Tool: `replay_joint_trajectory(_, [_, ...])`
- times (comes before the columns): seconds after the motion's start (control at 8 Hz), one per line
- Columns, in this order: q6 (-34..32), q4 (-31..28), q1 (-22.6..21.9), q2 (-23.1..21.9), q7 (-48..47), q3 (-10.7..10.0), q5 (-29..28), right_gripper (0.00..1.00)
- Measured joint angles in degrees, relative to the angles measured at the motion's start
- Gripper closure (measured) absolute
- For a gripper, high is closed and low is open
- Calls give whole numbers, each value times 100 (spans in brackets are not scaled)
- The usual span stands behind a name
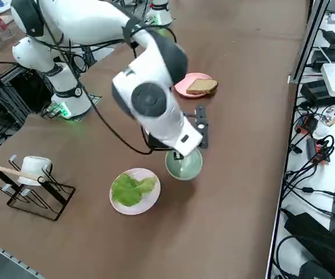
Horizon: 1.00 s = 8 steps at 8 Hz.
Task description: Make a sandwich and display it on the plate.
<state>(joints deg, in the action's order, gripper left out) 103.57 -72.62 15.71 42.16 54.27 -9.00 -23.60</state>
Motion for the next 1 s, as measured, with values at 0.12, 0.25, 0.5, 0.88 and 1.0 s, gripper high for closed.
replay_joint_trajectory(0.12, [420, 9, -71, 12, 28, 2, 471, 97])
replay_joint_trajectory(0.25, [822, 8, -83, 51, 89, 1, 874, 97])
replay_joint_trajectory(0.5, [1504, 3, -45, 242, 213, -17, 1384, 97])
replay_joint_trajectory(0.88, [2160, -2, -26, 634, 217, -18, 1583, 97])
replay_joint_trajectory(1.0, [2332, -4, -26, 716, 217, -18, 1588, 97])
